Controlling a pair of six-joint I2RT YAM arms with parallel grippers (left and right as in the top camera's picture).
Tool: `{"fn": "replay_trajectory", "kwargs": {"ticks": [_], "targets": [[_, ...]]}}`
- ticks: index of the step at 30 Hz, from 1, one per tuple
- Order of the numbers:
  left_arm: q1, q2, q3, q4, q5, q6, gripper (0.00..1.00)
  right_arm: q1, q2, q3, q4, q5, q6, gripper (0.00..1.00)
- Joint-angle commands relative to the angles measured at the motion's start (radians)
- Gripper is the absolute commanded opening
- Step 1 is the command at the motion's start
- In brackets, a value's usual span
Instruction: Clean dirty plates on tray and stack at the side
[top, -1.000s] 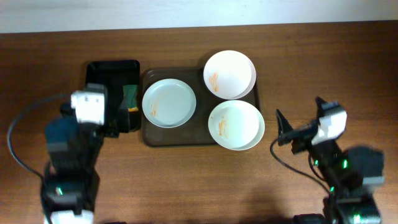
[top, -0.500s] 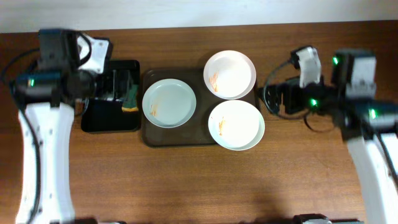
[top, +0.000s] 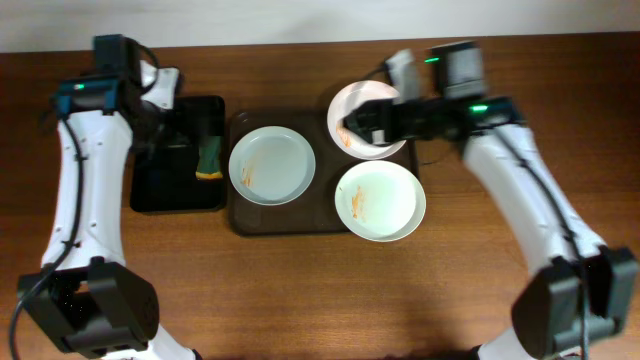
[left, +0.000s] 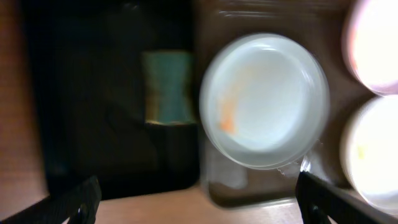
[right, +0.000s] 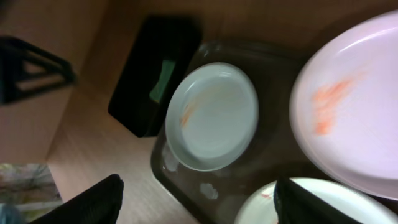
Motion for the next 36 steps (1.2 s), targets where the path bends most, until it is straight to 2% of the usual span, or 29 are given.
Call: {"fn": "replay_trajectory", "kwargs": {"ticks": [1, 7, 12, 17, 19, 25, 30, 36], "targets": [[0.039, -0.004, 0.02, 0.038, -0.169, -0.061, 0.99, 0.122, 0.084, 0.074, 0.017, 0.259, 0.146, 0.75], [0.047, 0.011, 0.02, 0.092, -0.233, -0.061, 0.99, 0.209, 0.241, 0.175, 0.021, 0.392, 0.194, 0.69], [0.063, 0.062, 0.02, 0.097, -0.233, -0.092, 0.99, 0.222, 0.33, 0.177, 0.057, 0.397, 0.194, 0.64], [0.063, 0.135, 0.02, 0.114, -0.232, -0.1, 0.99, 0.229, 0.379, 0.177, 0.082, 0.401, 0.194, 0.56], [0.062, 0.16, 0.02, 0.126, -0.227, -0.103, 0.99, 0.241, 0.395, 0.177, 0.089, 0.447, 0.195, 0.49], [0.061, 0.175, 0.02, 0.149, -0.214, -0.102, 0.99, 0.282, 0.445, 0.176, 0.098, 0.529, 0.225, 0.42], [0.061, 0.175, 0.02, 0.153, -0.209, -0.102, 0.99, 0.293, 0.494, 0.176, 0.111, 0.533, 0.298, 0.38], [0.061, 0.175, 0.02, 0.153, -0.209, -0.102, 0.99, 0.292, 0.506, 0.179, 0.111, 0.545, 0.294, 0.37]]}}
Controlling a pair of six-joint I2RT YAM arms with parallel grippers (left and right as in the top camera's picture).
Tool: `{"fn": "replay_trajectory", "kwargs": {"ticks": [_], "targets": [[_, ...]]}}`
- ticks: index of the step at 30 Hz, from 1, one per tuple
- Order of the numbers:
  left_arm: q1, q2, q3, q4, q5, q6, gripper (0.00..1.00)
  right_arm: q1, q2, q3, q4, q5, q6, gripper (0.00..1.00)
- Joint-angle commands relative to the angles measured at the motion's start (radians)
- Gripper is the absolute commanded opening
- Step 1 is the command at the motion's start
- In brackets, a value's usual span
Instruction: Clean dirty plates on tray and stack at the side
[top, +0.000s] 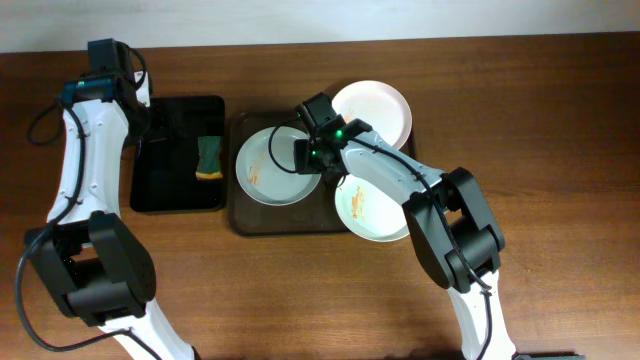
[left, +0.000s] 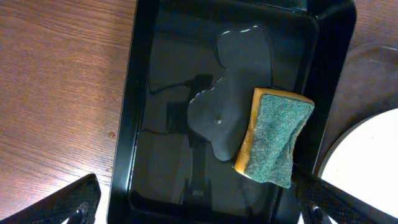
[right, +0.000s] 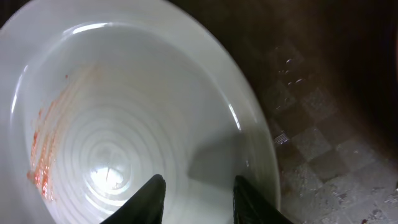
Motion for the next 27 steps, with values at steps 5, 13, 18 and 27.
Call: {"fn": "replay_trajectory", "kwargs": {"ticks": [5, 13, 18, 27], "targets": [[0.004, 0.007, 0.018, 0.006, 0.011, -0.013, 0.99, -0.001, -0.026, 0.091, -0.052, -0.052, -0.095, 0.4], [0.004, 0.007, 0.018, 0.036, 0.046, -0.013, 0.99, -0.002, -0.05, 0.175, -0.257, 0.142, -0.037, 0.44], [0.004, 0.007, 0.018, 0.039, 0.056, -0.013, 0.99, -0.001, 0.004, 0.172, -0.267, 0.143, -0.005, 0.44], [0.004, 0.007, 0.018, 0.039, 0.057, -0.013, 0.99, -0.003, 0.05, 0.172, -0.264, 0.14, 0.013, 0.44]]}}
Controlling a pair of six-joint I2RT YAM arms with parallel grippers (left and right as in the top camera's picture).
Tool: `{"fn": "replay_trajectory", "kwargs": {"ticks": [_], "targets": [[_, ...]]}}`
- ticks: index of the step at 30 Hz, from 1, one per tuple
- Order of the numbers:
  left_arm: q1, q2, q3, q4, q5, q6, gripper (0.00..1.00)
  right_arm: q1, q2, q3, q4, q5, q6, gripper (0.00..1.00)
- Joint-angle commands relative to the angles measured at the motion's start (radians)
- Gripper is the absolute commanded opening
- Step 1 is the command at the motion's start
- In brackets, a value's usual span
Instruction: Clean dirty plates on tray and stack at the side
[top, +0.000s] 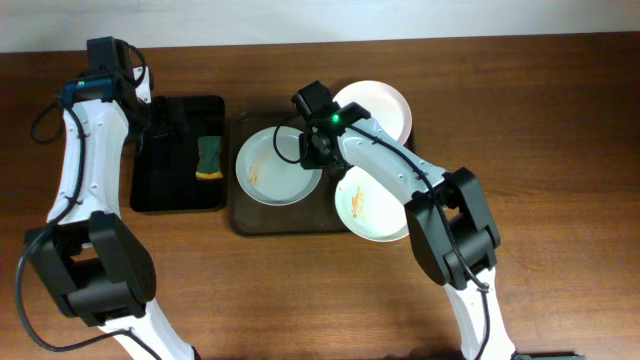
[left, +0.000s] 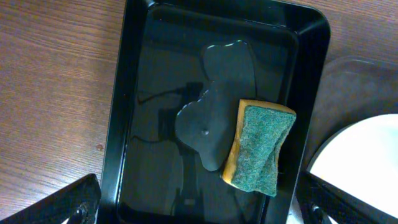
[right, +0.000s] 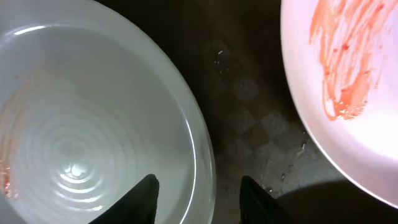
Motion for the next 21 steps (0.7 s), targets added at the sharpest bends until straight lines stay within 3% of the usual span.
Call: {"fn": "replay_trajectory", "kwargs": {"ticks": [1, 6, 13, 19, 21], "targets": [[0.004, 0.007, 0.018, 0.002, 0.012, -0.011, 0.99, -0.003, 0.032, 0.011, 0.002, 0.019, 0.013, 0.43], [0.004, 0.007, 0.018, 0.002, 0.012, -0.011, 0.99, -0.003, 0.053, 0.011, 0.019, -0.029, 0.019, 0.42], [0.004, 0.008, 0.018, 0.002, 0.058, -0.01, 0.99, -0.009, 0.08, 0.011, 0.064, -0.154, 0.019, 0.32], [0.004, 0.008, -0.006, 0.003, 0.08, -0.01, 0.99, -0.01, 0.081, 0.011, 0.071, -0.187, 0.019, 0.08], [0.004, 0.009, -0.02, 0.002, 0.08, -0.01, 0.99, -0.01, 0.081, 0.011, 0.072, -0.193, 0.019, 0.04]]}}
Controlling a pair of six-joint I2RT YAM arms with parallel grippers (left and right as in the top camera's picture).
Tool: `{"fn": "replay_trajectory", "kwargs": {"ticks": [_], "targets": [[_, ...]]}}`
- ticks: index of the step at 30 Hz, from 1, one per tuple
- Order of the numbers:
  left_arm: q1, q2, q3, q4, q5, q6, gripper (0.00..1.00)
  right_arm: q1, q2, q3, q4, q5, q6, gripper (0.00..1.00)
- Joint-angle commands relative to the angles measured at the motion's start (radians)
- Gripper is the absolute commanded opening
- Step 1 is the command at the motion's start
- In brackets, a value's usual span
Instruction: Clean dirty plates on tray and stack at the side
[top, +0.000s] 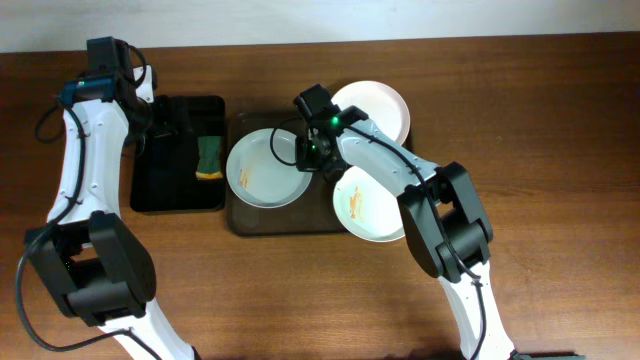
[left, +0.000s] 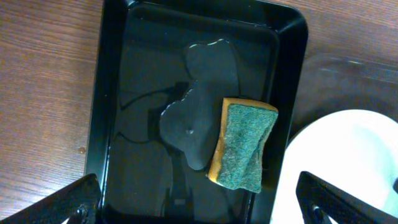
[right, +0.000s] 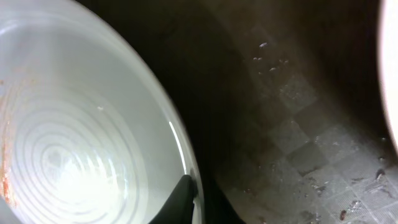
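Three white plates smeared with orange lie on the brown tray (top: 240, 218): a left plate (top: 262, 172), a back right plate (top: 375, 108) and a front right plate (top: 370, 205). My right gripper (right: 193, 194) is shut on the right rim of the left plate (right: 81, 143); one fingertip (right: 182, 198) shows inside the rim, the other is hidden outside it. A green and yellow sponge (left: 241, 146) lies in the black basin (left: 112, 93). High over it, my left gripper (left: 200, 211) stands open, holding nothing.
The black basin (top: 150, 195) with a puddle of water (left: 193, 106) stands left of the brown tray, touching it. The left plate (left: 339, 162) reaches the tray's left edge. Bare wooden table (top: 540, 200) lies right and in front.
My right gripper, open astride the left plate's right rim before, is now shut on that rim. The plate has shifted a little left. The left gripper has hardly moved.
My right gripper was first open high over the back right plate. Then it was low over the left plate's inside, then astride its right rim, and now grips it. The left gripper stayed open over the basin and sponge.
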Motion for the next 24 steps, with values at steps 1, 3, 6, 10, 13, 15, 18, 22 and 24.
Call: {"fn": "replay_trajectory", "kwargs": {"ticks": [1, 3, 6, 10, 13, 15, 18, 22, 24], "targets": [[0.004, 0.009, -0.026, 0.003, 0.021, -0.01, 0.99, 0.003, 0.025, 0.011, 0.003, -0.039, -0.003, 0.04], [0.004, 0.011, -0.034, 0.002, 0.022, -0.01, 0.99, 0.003, 0.025, 0.011, 0.003, -0.039, -0.003, 0.04], [0.002, 0.016, -0.043, 0.003, 0.065, -0.01, 0.98, 0.003, 0.025, 0.011, 0.002, -0.039, -0.003, 0.04], [-0.034, 0.071, -0.043, 0.02, 0.135, -0.01, 0.98, -0.005, 0.025, 0.011, 0.002, -0.04, -0.003, 0.04], [-0.061, 0.124, -0.043, 0.038, 0.132, -0.002, 0.84, -0.011, 0.025, 0.011, -0.001, -0.051, -0.004, 0.04], [-0.067, 0.158, -0.043, 0.053, 0.112, -0.002, 0.61, -0.013, 0.025, 0.011, -0.005, -0.054, -0.004, 0.04], [-0.058, 0.172, -0.043, 0.066, 0.098, -0.002, 0.4, -0.015, 0.025, 0.011, -0.01, -0.054, -0.004, 0.04], [-0.037, 0.171, -0.043, 0.075, 0.108, 0.016, 0.4, -0.015, 0.025, 0.011, -0.008, -0.053, -0.004, 0.04], [-0.043, 0.179, -0.043, 0.072, 0.181, 0.127, 0.4, -0.015, 0.025, 0.011, -0.005, -0.053, -0.004, 0.04]]}}
